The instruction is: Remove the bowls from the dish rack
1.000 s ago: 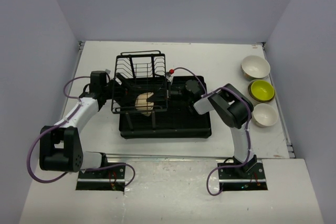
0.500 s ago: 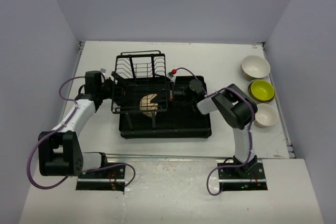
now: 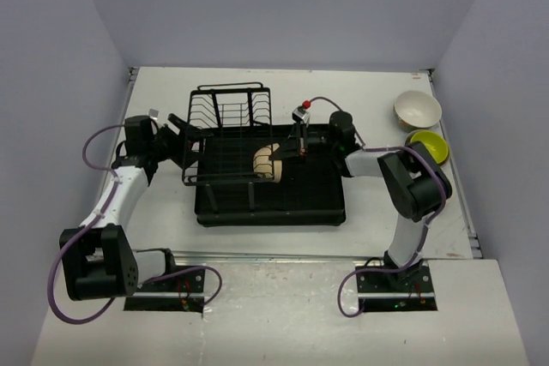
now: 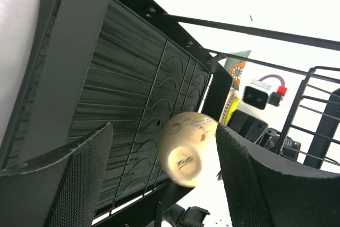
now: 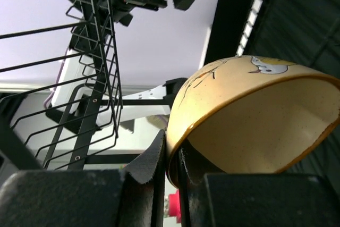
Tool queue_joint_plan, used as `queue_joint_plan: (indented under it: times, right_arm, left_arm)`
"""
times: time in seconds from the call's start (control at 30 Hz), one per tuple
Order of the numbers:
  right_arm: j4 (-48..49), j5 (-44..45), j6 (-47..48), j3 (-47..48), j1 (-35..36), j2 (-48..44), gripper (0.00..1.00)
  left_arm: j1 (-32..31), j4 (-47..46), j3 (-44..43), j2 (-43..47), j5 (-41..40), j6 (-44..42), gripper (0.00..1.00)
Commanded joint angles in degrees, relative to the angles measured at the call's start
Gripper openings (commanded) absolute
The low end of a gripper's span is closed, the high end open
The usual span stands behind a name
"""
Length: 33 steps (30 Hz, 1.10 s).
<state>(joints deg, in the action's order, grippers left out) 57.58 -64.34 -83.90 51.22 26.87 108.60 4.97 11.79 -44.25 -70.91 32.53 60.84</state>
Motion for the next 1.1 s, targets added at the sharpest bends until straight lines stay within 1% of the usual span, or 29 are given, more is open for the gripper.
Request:
queue_joint_plan:
  times: [0.0,0.07,0.1,0.13,0.17,0.23,0.27,0.3,0.33,0.37,0.43,0.5,0.53,0.57,0.6,0.67,0.7,0.73,0.77,0.83,0.87,0.93,0.97,1.03,1.07]
  right_arm:
    - [-17.1,-4.0,16.3,4.4,-2.6,-5.8,0.0]
    - [-25.5,-3.8,22.5,6.9,-3.2,-7.6,0.0]
    - [-33.4,-3.4,25.2,8.4,-3.3,-8.0,0.0]
    - [-37.5,-3.0,30.4,11.0,-3.6,-8.4,0.0]
    - [-43.5,-2.9,32.4,12.2,-3.9,-8.8,0.0]
    - [-48.2,-2.6,37.0,15.6,-4.6,-9.5,0.0]
    - [-53.3,-2.2,38.9,17.0,-4.9,-10.2,0.0]
    - [-56.6,-0.4,41.1,20.2,-5.2,-10.5,0.0]
    - [-60.7,0.8,45.5,22.0,-5.5,-10.8,0.0]
    - [-64.7,1.3,46.7,23.4,-6.6,-10.9,0.0]
    - [-66.9,2.6,47.9,26.1,-8.8,-11.6,0.0]
    - [-72.2,4.5,50.0,30.3,-10.4,-11.7,0.0]
    - [-75.0,6.7,52.8,32.2,-11.7,-11.5,0.0]
    - [-80.0,8.2,54.0,34.1,-12.3,-11.0,0.0]
    - [-82.1,9.8,56.0,37.7,-12.9,-10.3,0.0]
    - [-89.5,17.5,58.3,41.9,-14.0,-9.6,0.0]
    - [-92.6,22.3,61.3,47.4,-14.1,-8.7,0.0]
    - [-97.3,26.8,62.4,49.9,-14.1,-8.3,0.0]
    - [-99.4,36.7,62.8,53.7,-14.2,-8.1,0.0]
    - [-102.9,45.9,63.3,55.9,-14.3,-8.2,0.0]
    - [-103.7,54.6,63.4,57.0,-14.3,-8.3,0.0]
    - [-105.3,61.8,64.1,56.9,-14.4,-8.9,0.0]
    - [-105.8,70.3,64.1,55.9,-14.4,-9.2,0.0]
    - [-105.9,77.0,64.9,53.4,-14.8,-10.7,0.0]
    - [-105.9,82.2,64.8,50.5,-15.2,-11.2,0.0]
  left_arm:
    - [1.4,0.2,-1.5,2.0,0.9,-1.8,0.79]
    - [2.1,0.3,-1.9,2.2,0.6,-2.0,0.79]
    - [2.2,0.3,-2.2,2.3,0.6,-2.0,0.79]
    - [2.5,0.5,-2.6,2.2,0.5,-2.0,0.79]
    - [2.8,0.7,-3.0,2.2,0.5,-2.0,0.79]
    - [3.4,0.7,-3.5,2.2,0.3,-1.8,0.79]
    - [3.6,0.8,-3.9,2.2,0.1,-1.7,0.79]
    - [3.7,1.3,-4.3,2.2,-0.1,-2.0,0.79]
    - [4.0,1.8,-4.7,2.2,-0.5,-2.4,0.79]
    - [4.3,2.5,-5.7,2.1,-1.1,-2.8,0.79]
    - [5.2,5.1,-7.1,1.8,-2.0,-4.8,0.79]
    - [6.0,7.9,-9.2,1.8,-3.7,-6.5,0.79]
    - [7.0,8.7,-9.7,2.1,-4.3,-7.1,0.79]
    - [7.4,9.4,-10.6,2.3,-5.5,-8.1,0.79]
    - [7.9,10.5,-11.0,2.4,-5.8,-8.5,0.79]
    - [9.1,12.9,-12.0,2.3,-7.5,-9.1,0.79]
    - [9.3,13.4,-12.1,2.4,-8.2,-9.0,0.79]
    - [9.4,13.7,-12.0,2.4,-8.8,-8.9,0.79]
    - [9.4,14.0,-11.8,2.5,-9.8,-8.6,0.79]
    - [9.4,14.0,-11.2,2.8,-10.6,-8.5,0.79]
    - [9.5,13.9,-10.9,2.8,-10.6,-8.5,0.79]
    - [9.5,13.8,-9.8,2.8,-10.6,-8.5,0.79]
    - [9.5,13.6,-9.5,2.8,-10.5,-8.4,0.78]
    - [9.6,13.5,-8.9,3.0,-10.5,-8.3,0.79]
    - [9.6,13.5,-8.8,2.9,-10.5,-8.3,0.79]
